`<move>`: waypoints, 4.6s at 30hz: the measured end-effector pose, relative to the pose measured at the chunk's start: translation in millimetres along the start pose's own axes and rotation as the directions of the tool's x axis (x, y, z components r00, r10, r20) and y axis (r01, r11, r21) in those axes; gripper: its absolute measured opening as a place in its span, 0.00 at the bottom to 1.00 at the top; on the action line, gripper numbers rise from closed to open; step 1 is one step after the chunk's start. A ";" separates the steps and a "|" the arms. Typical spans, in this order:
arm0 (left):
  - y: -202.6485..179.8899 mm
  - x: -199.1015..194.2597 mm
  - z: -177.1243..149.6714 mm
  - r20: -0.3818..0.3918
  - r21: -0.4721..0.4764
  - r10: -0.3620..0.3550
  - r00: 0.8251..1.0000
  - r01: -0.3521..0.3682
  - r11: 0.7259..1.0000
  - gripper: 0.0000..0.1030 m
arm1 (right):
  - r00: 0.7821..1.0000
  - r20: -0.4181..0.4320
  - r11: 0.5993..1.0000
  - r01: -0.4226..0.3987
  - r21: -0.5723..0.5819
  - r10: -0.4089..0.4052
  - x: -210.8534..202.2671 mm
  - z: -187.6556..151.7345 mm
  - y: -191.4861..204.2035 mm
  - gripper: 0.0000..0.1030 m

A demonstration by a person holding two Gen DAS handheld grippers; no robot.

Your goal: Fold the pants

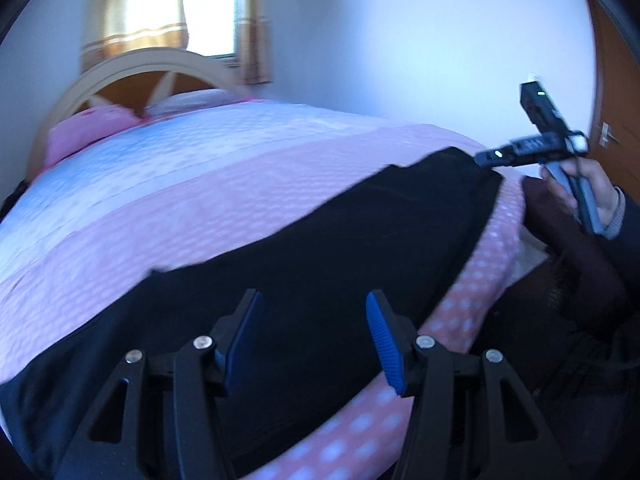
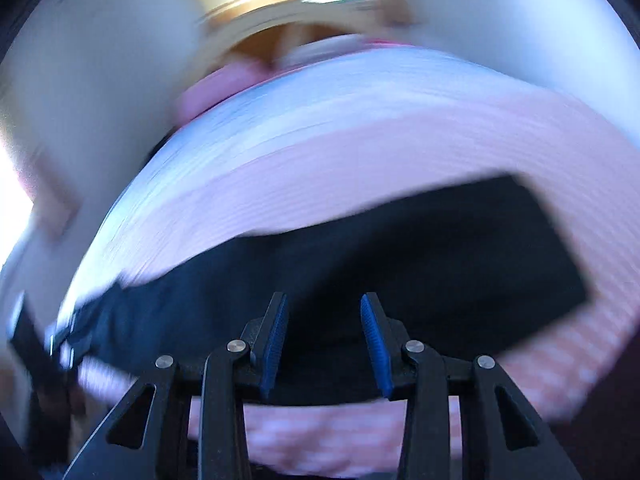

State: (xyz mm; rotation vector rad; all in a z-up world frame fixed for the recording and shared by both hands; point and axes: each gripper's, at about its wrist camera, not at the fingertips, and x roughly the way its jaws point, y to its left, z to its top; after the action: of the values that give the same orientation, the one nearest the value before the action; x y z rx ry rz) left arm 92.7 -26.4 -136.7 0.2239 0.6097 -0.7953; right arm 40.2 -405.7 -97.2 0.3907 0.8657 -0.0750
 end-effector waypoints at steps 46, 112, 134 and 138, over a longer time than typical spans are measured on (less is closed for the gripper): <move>-89.1 77.7 24.9 -0.136 0.226 -0.075 0.988 0.105 0.968 0.55 | 0.987 0.067 0.953 0.125 0.276 -0.149 13.9 0.5 -136.2 0.11; -97.8 68.6 21.3 -0.174 0.192 -0.180 0.968 0.213 0.958 0.06 | 0.964 -0.005 0.945 0.263 0.195 -0.267 3.3 -11.1 -132.6 0.10; 9.3 29.2 8.4 -0.071 0.029 0.122 0.990 -0.121 0.992 0.70 | 0.980 0.032 0.979 0.197 0.047 -0.198 42.1 62.3 -105.6 0.07; 9.4 31.9 4.9 -0.080 0.020 0.150 0.985 -0.149 0.989 0.70 | 0.966 0.114 0.973 0.230 0.029 -0.232 31.1 74.2 -94.5 0.07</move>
State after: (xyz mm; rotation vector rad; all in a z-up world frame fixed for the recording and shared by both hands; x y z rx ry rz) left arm 118.8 -41.1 -151.9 0.3124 0.6562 -0.6481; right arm 93.6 -517.5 -106.2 0.2955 0.7927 -0.3175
